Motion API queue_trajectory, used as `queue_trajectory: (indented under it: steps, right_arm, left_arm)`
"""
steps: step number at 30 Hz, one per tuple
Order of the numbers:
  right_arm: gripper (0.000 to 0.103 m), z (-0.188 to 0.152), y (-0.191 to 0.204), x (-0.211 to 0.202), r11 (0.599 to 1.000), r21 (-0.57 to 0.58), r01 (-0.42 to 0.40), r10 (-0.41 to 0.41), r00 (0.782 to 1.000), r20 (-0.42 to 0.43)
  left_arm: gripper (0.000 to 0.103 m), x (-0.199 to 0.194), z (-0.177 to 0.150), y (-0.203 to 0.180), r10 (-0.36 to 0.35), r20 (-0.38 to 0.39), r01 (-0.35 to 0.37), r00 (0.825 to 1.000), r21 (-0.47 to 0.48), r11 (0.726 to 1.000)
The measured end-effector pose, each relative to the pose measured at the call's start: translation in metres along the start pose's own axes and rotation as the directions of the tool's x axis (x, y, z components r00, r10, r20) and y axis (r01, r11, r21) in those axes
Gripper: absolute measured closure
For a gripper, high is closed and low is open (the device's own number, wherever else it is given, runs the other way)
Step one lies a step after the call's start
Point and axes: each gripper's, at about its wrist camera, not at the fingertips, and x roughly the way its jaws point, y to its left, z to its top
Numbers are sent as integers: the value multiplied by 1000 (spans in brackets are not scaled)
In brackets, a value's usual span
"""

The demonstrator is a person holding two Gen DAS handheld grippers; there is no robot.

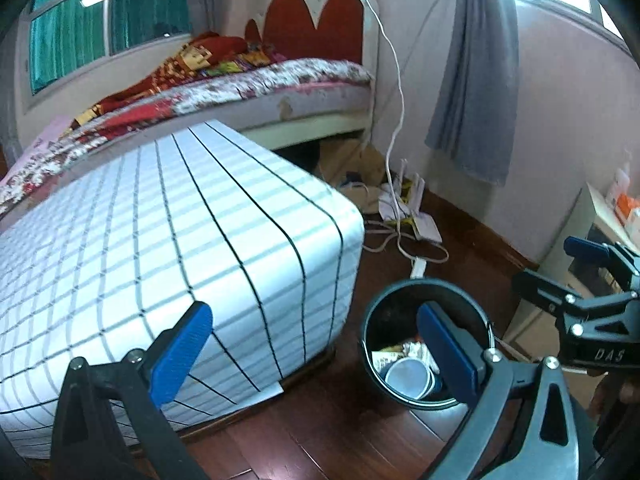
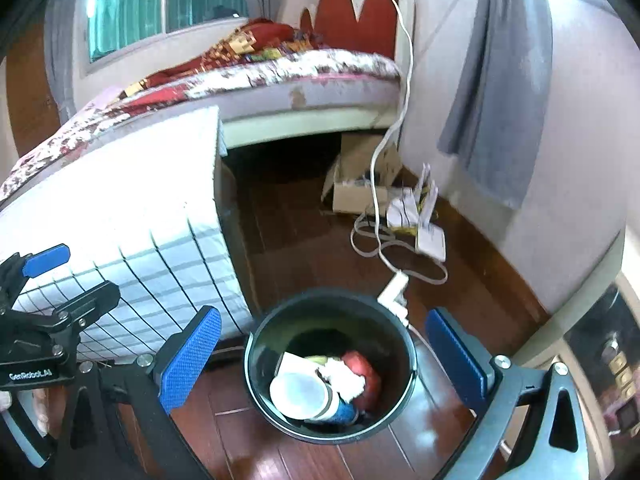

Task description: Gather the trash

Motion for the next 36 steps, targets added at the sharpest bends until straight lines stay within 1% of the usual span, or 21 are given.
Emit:
queue_trajectory:
  steps: [7, 11, 17, 19, 20, 23, 24, 28, 30, 33, 36]
  right_arm:
    - [0, 25, 19, -48, 1000, -10, -4, 5, 997, 77]
    - [0, 35, 27, -80, 1000, -7, -3, 4, 994, 108]
    - [0, 28, 40, -122, 1000, -5, 5, -5, 993, 121]
    - [0, 24, 45, -133, 1000, -16, 7, -5, 993, 117]
    - [0, 23, 47, -138, 1000, -21, 3, 0, 993, 118]
    - [0, 24, 51, -162, 999, -41, 0, 7, 988, 154]
    - [0, 25, 51, -168, 999, -43, -2, 9, 987, 159]
    - [0, 29, 51, -192, 999, -36, -4, 11, 982, 187]
    - [0, 28, 54, -202, 999, -45, 0, 8, 982, 191]
    - [0, 25, 59, -214, 998, -60, -5, 17, 981, 193]
    - [0, 26, 60, -220, 998, -60, -23, 34, 981, 190]
  left_arm:
    - [1, -39, 17, 13, 26, 64, -24, 998, -34, 999]
    - [1, -61, 19, 19, 42, 74, -38, 996, -43, 998]
    - [1, -98, 13, 27, 61, 89, -54, 994, -82, 995]
    - [1, -112, 10, 29, 66, 84, -60, 994, -69, 996]
    - [1, -119, 9, 30, 79, 87, -73, 993, -68, 995]
    - [1, -140, 7, 32, 103, 97, -95, 990, -83, 992]
    - [1, -149, 7, 32, 118, 106, -109, 987, -83, 990]
    - [1, -174, 8, 35, 127, 150, -115, 980, -90, 989]
    - [1, -184, 7, 35, 135, 172, -121, 976, -88, 989]
    - [1, -188, 8, 35, 158, 182, -146, 971, -78, 986]
    - [1, -190, 6, 38, 155, 182, -139, 971, -96, 986]
